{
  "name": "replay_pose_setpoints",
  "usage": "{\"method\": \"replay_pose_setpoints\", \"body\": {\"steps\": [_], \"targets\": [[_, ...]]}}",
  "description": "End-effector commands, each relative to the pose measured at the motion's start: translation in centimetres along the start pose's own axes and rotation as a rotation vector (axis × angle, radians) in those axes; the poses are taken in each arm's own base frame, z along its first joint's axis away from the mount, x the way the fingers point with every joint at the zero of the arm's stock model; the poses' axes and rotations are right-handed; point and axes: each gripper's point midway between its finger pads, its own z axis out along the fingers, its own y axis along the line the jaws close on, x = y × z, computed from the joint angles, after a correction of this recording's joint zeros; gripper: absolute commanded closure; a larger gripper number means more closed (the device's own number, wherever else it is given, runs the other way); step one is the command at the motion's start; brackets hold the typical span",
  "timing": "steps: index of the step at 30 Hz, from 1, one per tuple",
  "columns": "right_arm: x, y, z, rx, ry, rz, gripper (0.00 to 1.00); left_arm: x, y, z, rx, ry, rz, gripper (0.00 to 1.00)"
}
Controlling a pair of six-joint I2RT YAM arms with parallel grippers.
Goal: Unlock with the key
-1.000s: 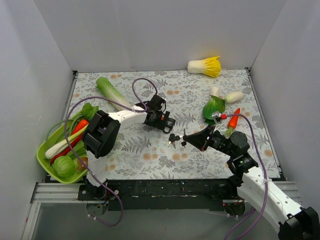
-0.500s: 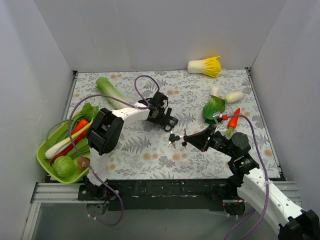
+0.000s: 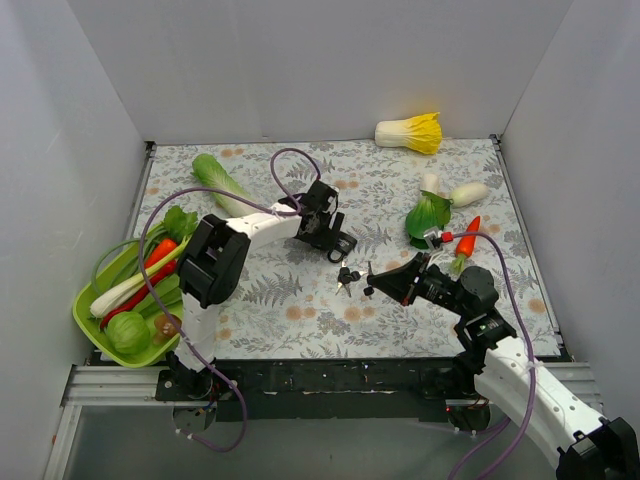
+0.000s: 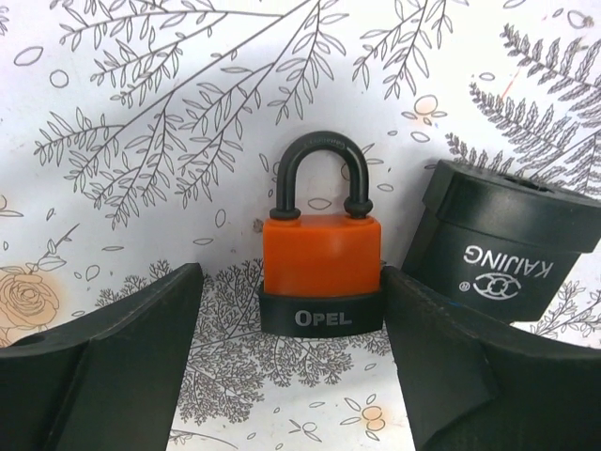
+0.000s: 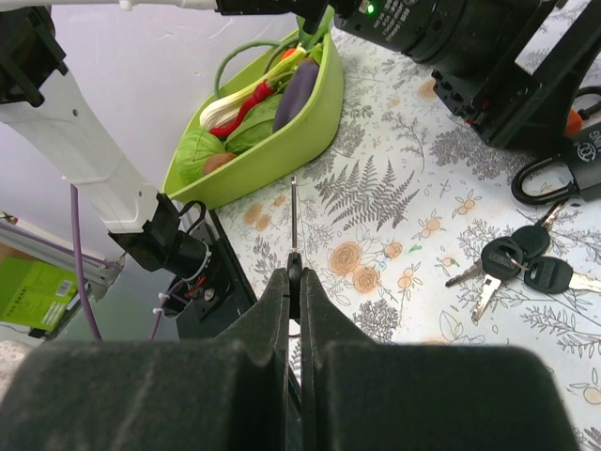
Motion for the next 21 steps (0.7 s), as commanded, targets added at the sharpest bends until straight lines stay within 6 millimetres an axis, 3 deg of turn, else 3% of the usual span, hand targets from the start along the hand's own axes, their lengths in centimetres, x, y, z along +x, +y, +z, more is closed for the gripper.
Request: {"method": "replay_pose_setpoints", "body": {"steps": [1, 21], "targets": [[-0.39, 0.08, 0.04, -0.008, -0.025, -0.009, 0.99, 1.71, 0.36, 1.24, -0.015, 0.071, 0.0, 0.27], [0.14, -0.53, 0.01, 0.01, -0.02, 0.005, 0.99, 2.33, -0.26, 2.08, 0.007, 0.103, -0.007, 0.45]]}}
